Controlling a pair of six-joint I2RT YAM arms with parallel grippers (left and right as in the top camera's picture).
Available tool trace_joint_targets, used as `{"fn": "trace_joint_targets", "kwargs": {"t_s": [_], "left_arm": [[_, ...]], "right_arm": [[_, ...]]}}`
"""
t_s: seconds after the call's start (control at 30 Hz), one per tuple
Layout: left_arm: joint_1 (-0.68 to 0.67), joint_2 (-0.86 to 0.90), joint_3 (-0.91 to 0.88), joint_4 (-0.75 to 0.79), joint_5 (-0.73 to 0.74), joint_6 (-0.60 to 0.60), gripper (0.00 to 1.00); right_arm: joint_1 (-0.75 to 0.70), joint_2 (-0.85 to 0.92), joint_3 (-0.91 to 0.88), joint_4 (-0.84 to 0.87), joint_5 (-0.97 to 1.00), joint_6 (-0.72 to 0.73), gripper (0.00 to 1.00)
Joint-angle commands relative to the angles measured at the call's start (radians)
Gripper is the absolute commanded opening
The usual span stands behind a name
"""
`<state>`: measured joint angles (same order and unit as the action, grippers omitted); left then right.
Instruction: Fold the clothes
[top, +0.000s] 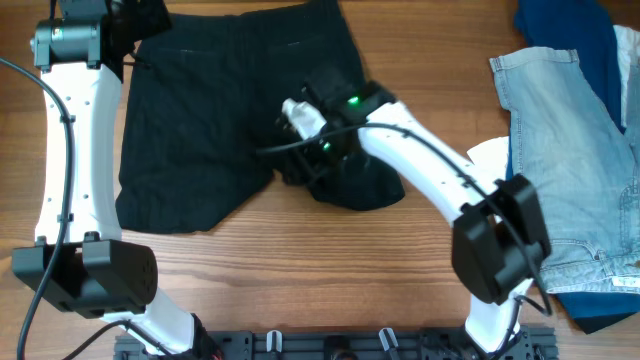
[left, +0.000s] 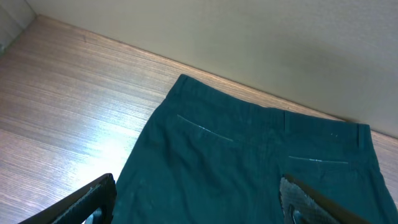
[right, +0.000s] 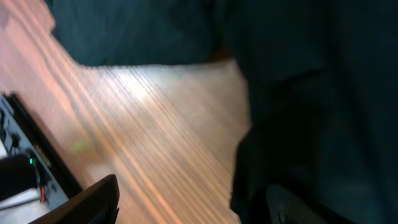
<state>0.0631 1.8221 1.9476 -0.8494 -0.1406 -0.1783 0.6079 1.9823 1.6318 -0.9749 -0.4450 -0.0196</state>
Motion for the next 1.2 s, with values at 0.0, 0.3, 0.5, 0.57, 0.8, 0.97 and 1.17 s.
{"fn": "trace_joint_targets", "kwargs": {"t_s": [0.0,0.3,0.5,0.57,0.8,0.97,1.17], "left_arm": [[0.001,-0.005,0.013,0.0,0.01,-0.013,0.84],[0.001,-0.005,0.013,0.0,0.009,-0.013,0.84],[0.001,-0.005,0.013,-0.001,0.009,-0.013,0.84],[0.001,-0.005,0.013,0.0,0.009,-0.012,0.84],[0.021,-0.005,0.013,0.023,0.005,-0.013,0.85],[0.07,-0.005,0.013,0.023,0.005,-0.013,0.85],[0.094,-0.005,0.013,-0.014,0.01,-0.013,0.94]], "right_arm": [[-0.077,-0.088,0.035,0.017,0.005,0.019,0.77],[-0.194,-0.051,0.008,0.082,0.142,0.022,0.65],[-0.151,0.05,-0.003,0.031,0.081,0.031,0.04],[-0.12,0.051,-0.003,0.003,0.061,0.043,0.04],[0.055,0.056,-0.046,-0.072,0.093,0.049,0.04],[0.111,0.056,-0.09,-0.067,0.121,0.047,0.05],[0.059,0.042,-0.092,-0.025,0.213,0.235,0.12]]}}
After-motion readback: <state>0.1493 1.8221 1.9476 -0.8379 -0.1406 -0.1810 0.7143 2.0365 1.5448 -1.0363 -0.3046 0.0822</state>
